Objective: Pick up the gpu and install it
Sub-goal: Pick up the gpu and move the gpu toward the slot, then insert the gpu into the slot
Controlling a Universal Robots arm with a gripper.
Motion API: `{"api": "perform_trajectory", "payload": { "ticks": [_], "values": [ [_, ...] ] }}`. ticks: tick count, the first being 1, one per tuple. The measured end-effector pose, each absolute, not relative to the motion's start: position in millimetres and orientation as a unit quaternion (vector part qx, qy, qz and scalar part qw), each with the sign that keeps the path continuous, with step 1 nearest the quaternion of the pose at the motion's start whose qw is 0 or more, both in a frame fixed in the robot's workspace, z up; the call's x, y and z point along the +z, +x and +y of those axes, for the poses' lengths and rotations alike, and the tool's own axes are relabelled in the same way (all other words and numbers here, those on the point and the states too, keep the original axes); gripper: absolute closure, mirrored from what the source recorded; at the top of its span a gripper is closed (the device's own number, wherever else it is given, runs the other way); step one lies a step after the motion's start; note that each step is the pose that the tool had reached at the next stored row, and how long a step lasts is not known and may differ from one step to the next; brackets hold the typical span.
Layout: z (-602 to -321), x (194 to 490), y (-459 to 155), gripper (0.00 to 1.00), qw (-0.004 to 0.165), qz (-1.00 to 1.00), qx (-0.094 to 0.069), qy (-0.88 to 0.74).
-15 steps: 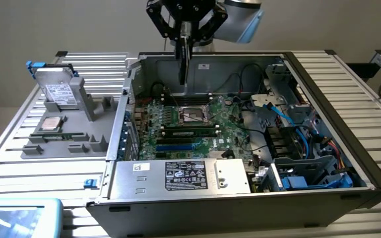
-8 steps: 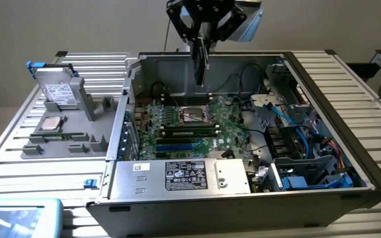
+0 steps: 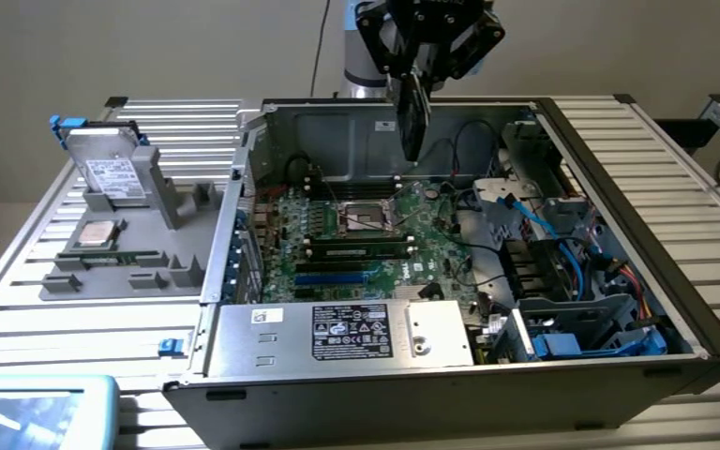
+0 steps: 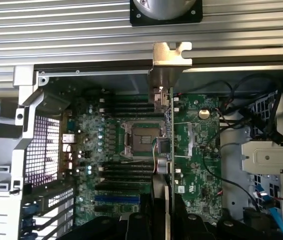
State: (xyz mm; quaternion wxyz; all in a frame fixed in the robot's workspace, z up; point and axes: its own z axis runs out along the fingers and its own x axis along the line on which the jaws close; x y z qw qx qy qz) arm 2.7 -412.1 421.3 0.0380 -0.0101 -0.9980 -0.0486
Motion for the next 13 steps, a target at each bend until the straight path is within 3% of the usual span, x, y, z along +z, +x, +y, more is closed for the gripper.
{"api": "perform_trajectory", "payload": {
  "ticks": [13],
  "values": [
    [-412.1,421.0,3.3,0.72,0.039,-0.998,-0.048,0.001]
  ]
}}
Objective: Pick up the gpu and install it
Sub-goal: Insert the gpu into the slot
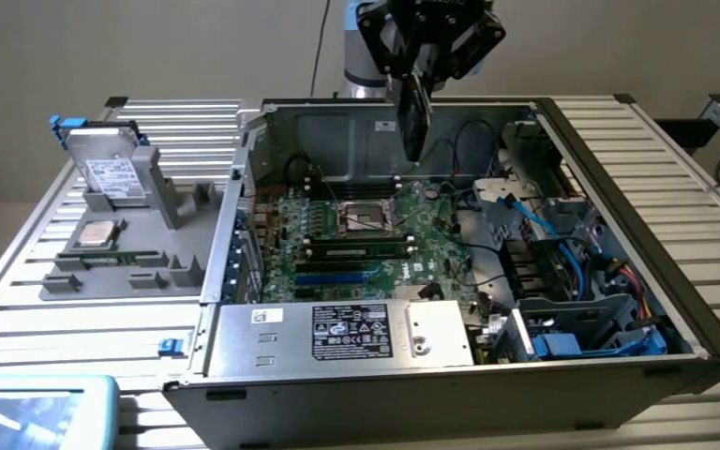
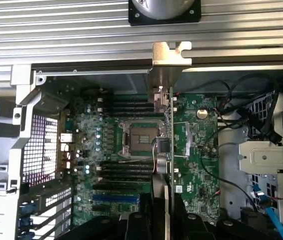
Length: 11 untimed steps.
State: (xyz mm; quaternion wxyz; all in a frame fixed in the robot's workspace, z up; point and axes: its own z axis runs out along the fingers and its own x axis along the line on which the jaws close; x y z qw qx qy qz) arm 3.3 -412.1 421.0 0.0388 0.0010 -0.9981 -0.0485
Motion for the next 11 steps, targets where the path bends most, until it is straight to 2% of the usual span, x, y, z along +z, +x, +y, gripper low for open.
{"api": "perform_trajectory", "payload": {
  "ticks": [11],
  "values": [
    [-412.1,420.8,3.3,0.72,0.043,-0.993,-0.048,0.101]
  ]
}}
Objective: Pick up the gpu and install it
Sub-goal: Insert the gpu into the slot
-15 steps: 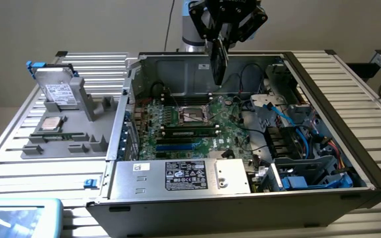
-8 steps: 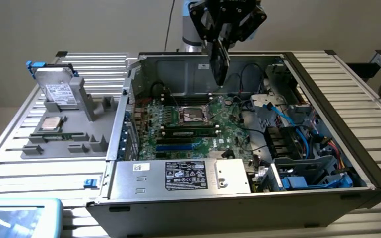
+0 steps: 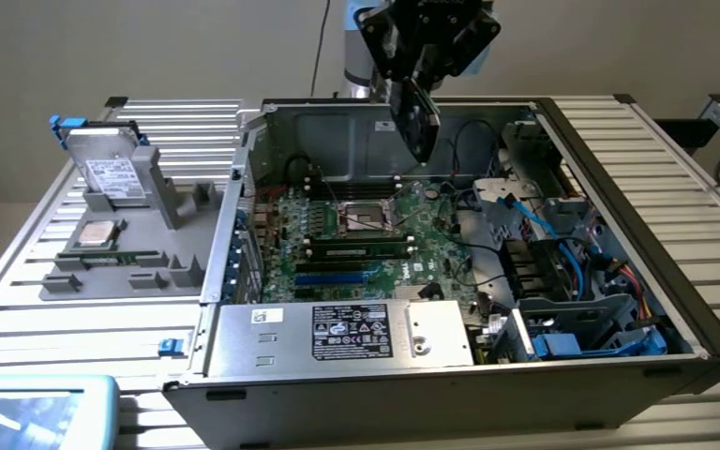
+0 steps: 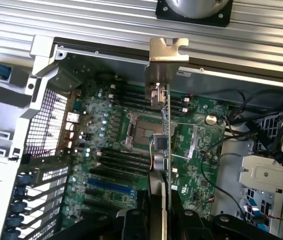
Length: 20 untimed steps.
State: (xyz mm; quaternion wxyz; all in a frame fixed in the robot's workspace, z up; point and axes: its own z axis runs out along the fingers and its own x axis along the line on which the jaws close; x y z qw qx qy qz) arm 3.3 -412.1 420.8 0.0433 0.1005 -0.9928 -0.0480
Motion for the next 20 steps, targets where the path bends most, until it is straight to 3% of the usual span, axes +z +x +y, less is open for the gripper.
{"api": "perform_trajectory", "payload": {
  "ticks": [20],
  "values": [
    [-412.1,418.0,3.3,0.72,0.039,-0.96,-0.044,0.275]
  ]
}}
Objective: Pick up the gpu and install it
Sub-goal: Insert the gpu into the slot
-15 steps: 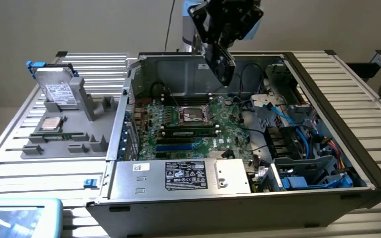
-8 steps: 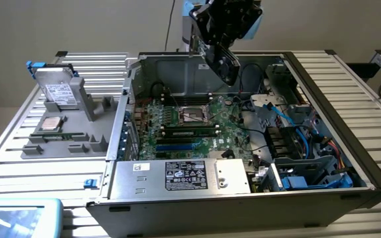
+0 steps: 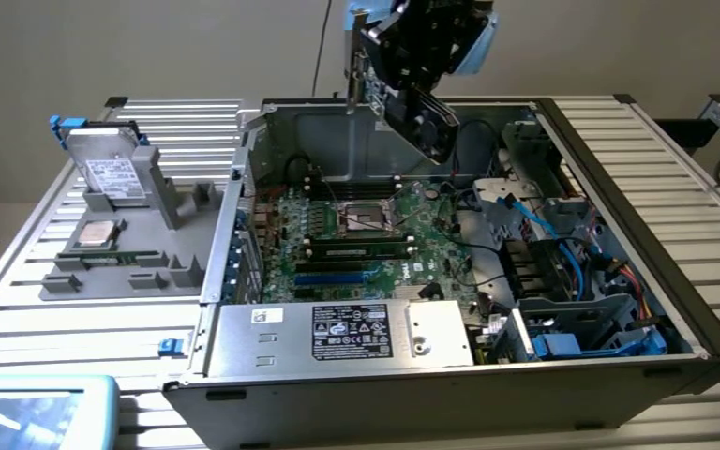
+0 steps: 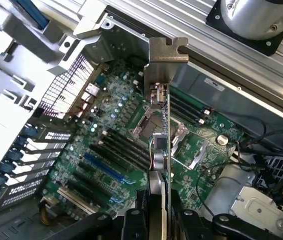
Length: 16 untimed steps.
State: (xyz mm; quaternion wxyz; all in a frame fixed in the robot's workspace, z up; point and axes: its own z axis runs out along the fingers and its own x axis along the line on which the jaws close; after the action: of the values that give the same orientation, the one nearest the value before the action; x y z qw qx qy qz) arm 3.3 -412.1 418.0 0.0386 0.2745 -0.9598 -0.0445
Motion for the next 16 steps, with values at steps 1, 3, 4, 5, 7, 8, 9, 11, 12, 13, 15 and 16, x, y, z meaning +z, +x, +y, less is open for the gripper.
{"api": "perform_trajectory", "payload": {
  "ticks": [1,3,4,5,7,8,9,11,12,13,15,16],
  "values": [
    [-412.1,417.9,3.3,0.72,0.039,-0.957,-0.044,0.283],
    [-412.1,417.6,3.3,0.72,0.039,-0.952,-0.043,0.301],
    [-412.1,417.4,3.4,0.72,0.039,-0.949,-0.043,0.309],
    [-412.1,417.2,3.4,0.72,0.039,-0.946,-0.042,0.318],
    [-412.1,416.9,3.4,0.72,0.039,-0.94,-0.041,0.335],
    [-412.1,416.8,3.3,0.72,0.039,-0.937,-0.041,0.343],
    [-412.1,416.6,3.3,0.72,0.04,-0.934,-0.04,0.352],
    [-412.1,416.4,3.3,0.72,0.04,-0.928,-0.039,0.369],
    [-412.1,416.2,3.3,0.72,0.04,-0.924,-0.039,0.377],
    [-412.1,416.0,3.3,0.72,0.04,-0.921,-0.039,0.386],
    [-412.1,415.7,3.3,0.72,0.04,-0.914,-0.038,0.403],
    [-412.1,415.7,3.3,0.72,0.04,-0.91,-0.037,0.411]
  ]
}}
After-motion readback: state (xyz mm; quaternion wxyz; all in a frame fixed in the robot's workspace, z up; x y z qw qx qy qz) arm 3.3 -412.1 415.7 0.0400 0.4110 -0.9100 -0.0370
